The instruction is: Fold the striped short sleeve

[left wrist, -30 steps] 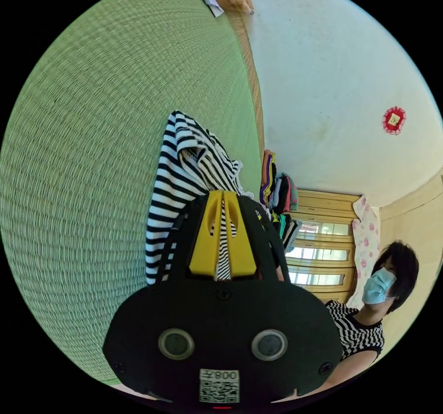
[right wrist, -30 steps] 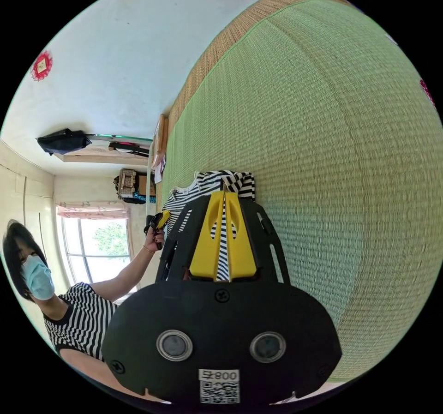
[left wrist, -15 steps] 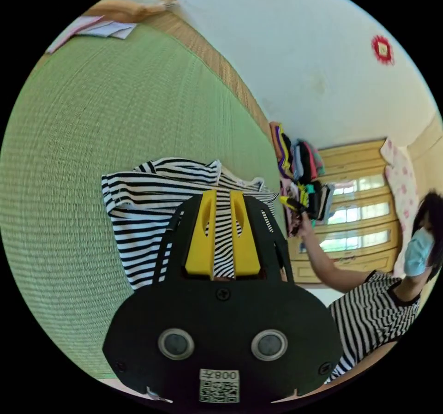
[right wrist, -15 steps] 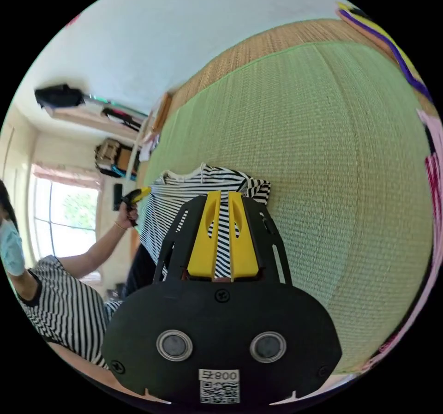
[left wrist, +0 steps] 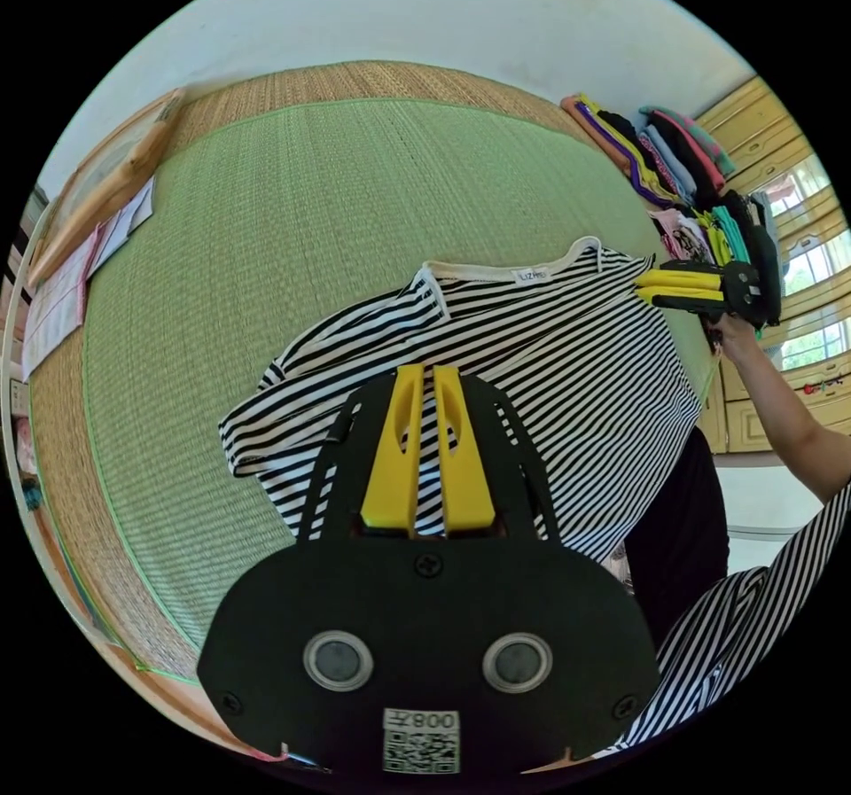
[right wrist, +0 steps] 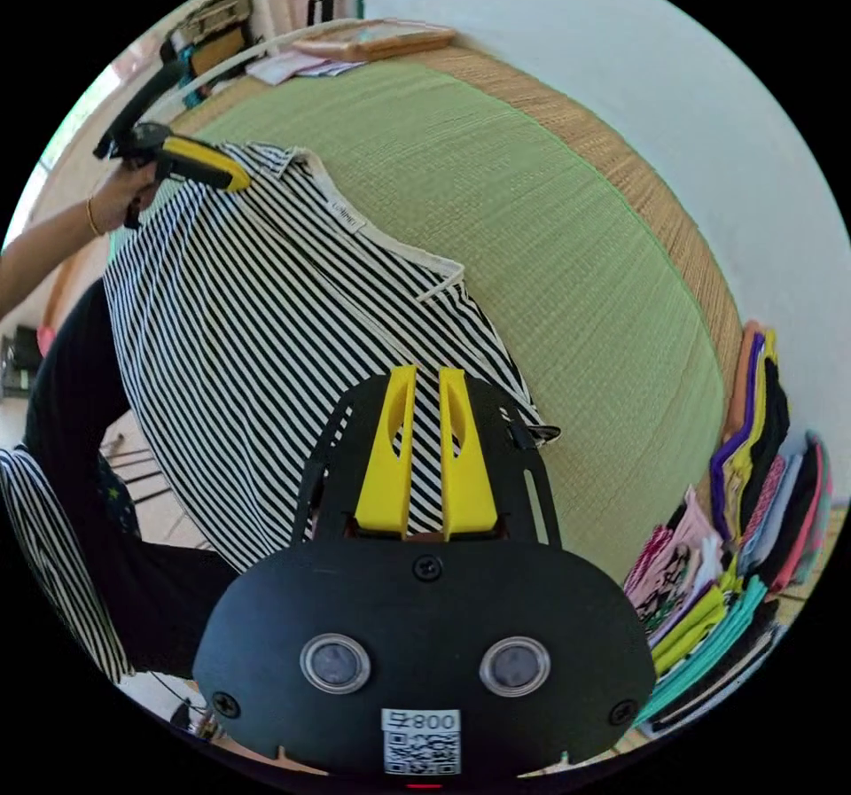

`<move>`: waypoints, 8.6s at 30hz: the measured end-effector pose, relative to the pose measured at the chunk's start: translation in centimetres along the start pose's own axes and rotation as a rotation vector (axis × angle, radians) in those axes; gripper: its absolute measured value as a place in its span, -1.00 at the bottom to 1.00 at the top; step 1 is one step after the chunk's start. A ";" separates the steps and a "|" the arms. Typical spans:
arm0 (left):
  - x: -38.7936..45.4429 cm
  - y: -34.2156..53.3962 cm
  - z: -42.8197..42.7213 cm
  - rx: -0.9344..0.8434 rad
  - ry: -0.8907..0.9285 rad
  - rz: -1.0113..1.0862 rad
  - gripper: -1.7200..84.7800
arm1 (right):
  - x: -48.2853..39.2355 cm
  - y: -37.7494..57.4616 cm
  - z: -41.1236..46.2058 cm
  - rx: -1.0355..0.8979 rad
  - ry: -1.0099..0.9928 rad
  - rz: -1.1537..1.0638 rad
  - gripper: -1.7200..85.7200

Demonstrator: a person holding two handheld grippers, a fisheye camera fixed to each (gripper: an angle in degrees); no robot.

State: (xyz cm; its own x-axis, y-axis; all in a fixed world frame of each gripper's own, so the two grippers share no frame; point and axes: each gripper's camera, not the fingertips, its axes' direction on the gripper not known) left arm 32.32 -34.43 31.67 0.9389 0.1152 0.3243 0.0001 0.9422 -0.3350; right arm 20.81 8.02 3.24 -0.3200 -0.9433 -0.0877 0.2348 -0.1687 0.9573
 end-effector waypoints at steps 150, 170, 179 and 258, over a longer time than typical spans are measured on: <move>-11.7 35.1 -1.0 0.150 0.226 -0.528 -0.82 | 16.1 30.0 4.0 0.213 -0.516 0.712 -0.90; -8.5 42.9 1.9 0.066 0.262 -0.577 -0.81 | 13.7 45.6 8.1 0.228 -0.815 0.944 -0.80; -6.6 42.5 1.5 0.061 0.245 -0.553 -0.94 | 13.5 46.0 10.3 0.191 -0.793 0.937 -0.86; 45.5 11.4 1.8 -0.052 0.301 0.252 -0.94 | 21.6 40.9 17.9 0.448 -1.118 1.038 -0.72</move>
State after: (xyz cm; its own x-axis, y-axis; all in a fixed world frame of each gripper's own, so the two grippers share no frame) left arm 74.41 -17.85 44.17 0.9706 0.2366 -0.0450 -0.2334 0.8781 -0.4176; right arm 7.06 -14.12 45.42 -0.7314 0.1197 0.6713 0.5577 0.6714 0.4880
